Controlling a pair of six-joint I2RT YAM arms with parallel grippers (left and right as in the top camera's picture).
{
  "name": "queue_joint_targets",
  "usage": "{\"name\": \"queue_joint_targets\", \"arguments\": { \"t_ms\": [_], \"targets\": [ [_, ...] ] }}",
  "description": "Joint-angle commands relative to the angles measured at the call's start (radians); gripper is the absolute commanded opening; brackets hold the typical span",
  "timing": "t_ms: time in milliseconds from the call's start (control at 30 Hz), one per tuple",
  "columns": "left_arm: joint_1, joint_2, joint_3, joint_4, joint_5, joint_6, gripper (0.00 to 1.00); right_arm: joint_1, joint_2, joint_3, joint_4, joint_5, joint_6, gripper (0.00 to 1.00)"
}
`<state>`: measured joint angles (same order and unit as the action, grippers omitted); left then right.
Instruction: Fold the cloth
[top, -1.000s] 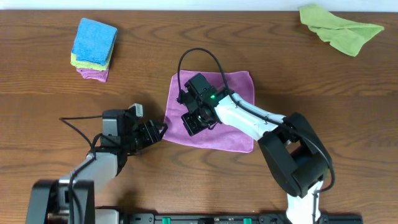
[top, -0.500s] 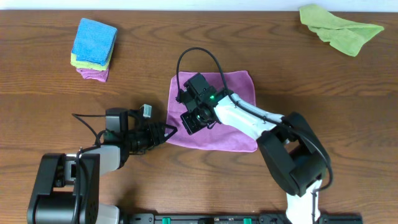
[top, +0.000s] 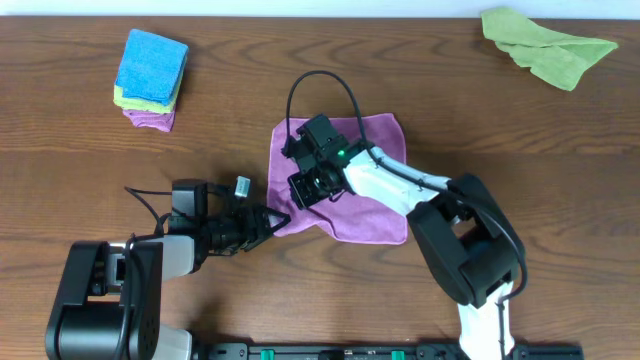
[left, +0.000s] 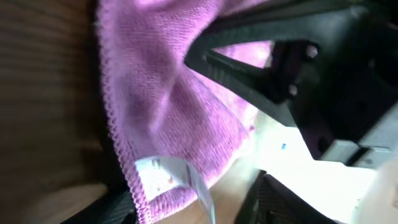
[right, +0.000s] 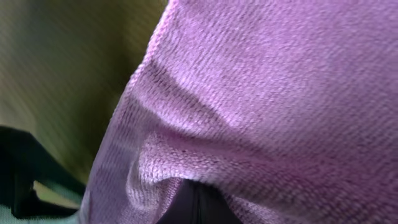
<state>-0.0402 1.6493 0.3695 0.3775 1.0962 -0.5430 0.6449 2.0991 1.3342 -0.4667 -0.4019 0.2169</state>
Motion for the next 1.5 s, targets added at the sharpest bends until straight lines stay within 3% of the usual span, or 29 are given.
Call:
{"name": "queue_joint_targets", "arguments": {
  "t_ms": [0,200,600,700,733,833,1033,1200,1467],
  "targets": [
    [0.001,0.010,-0.006,0.044,0.080,-0.030,0.57,-0.032,0.070,-0.021,-0.016,0.117,0.019,0.02],
    [0.001,-0.001,-0.006,0.282,0.185,-0.177,0.52,-0.038,0.066,-0.012,-0.047,0.113,0.018,0.01],
    [0.001,-0.023,-0.007,0.221,0.257,-0.145,0.44,-0.049,-0.124,0.053,-0.253,0.167,0.002,0.01],
    [0.001,-0.023,-0.007,0.162,0.254,-0.097,0.44,-0.068,-0.212,0.055,-0.315,0.189,0.002,0.14],
    [0.001,-0.023,-0.007,0.127,0.253,-0.069,0.44,-0.084,-0.269,0.054,-0.353,0.189,0.003,0.39],
    [0.000,-0.023,-0.008,0.048,0.227,-0.025,0.44,-0.116,-0.380,0.054,-0.433,0.189,0.003,0.49],
    [0.000,-0.023,-0.008,-0.175,0.143,0.118,0.44,-0.185,-0.526,0.054,-0.624,0.189,0.003,0.46],
    [-0.002,-0.023,-0.008,-0.260,0.079,0.154,0.47,-0.239,-0.532,0.041,-0.710,0.161,0.003,0.42],
    [-0.028,-0.023,-0.006,-0.222,-0.006,0.097,0.50,-0.304,-0.532,0.025,-0.739,0.143,0.003,0.45]
  ]
}}
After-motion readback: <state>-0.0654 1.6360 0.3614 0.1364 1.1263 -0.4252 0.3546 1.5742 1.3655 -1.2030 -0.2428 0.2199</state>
